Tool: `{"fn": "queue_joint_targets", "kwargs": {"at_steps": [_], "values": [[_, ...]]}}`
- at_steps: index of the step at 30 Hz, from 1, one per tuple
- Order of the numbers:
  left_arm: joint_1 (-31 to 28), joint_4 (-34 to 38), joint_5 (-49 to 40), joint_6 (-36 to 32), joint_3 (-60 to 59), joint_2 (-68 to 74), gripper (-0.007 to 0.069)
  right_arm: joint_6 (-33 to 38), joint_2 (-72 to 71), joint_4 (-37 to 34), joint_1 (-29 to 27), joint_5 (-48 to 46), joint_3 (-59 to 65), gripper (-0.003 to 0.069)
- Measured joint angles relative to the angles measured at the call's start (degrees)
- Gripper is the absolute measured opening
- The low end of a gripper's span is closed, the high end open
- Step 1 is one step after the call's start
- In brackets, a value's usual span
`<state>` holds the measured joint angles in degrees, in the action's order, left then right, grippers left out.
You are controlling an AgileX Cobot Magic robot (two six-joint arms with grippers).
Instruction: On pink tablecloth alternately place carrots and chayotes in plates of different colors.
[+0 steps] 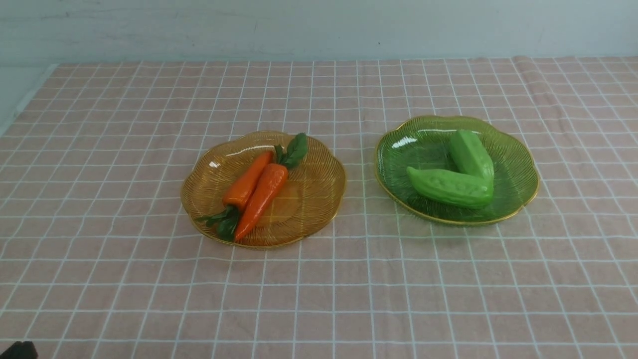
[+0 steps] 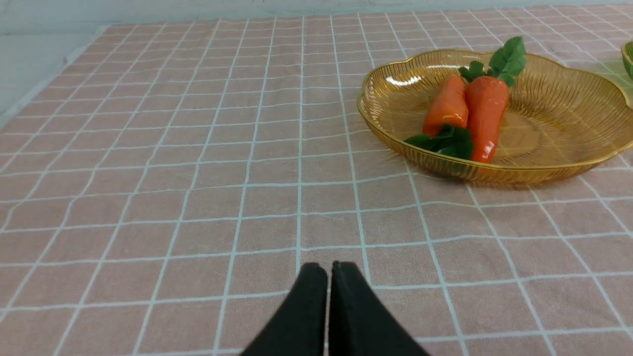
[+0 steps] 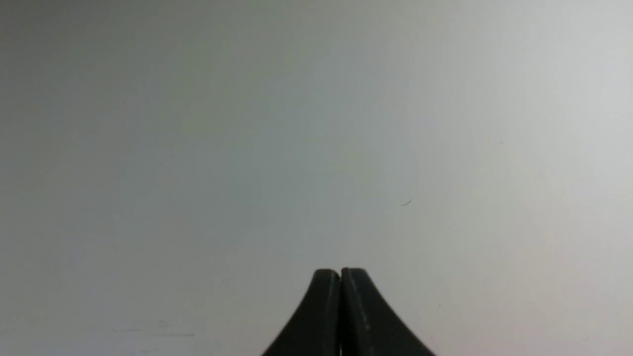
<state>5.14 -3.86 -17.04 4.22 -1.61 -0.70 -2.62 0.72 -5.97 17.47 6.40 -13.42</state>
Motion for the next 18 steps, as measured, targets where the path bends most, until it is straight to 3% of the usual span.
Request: {"fn": "queue_joint_targets", "kwargs": {"at_steps": [6,18], "values": [[0.00,5.41,-1.06,-7.76,-0.05,0.00,-0.0003,0.00,0.00,0.00,0.00,0.00,0.00,-0.0015],[0.00,5.99,-4.50,-9.32,-0.11,0.00,-0.0003,0.00,0.00,0.00,0.00,-0.03,0.00,-0.0015]]}}
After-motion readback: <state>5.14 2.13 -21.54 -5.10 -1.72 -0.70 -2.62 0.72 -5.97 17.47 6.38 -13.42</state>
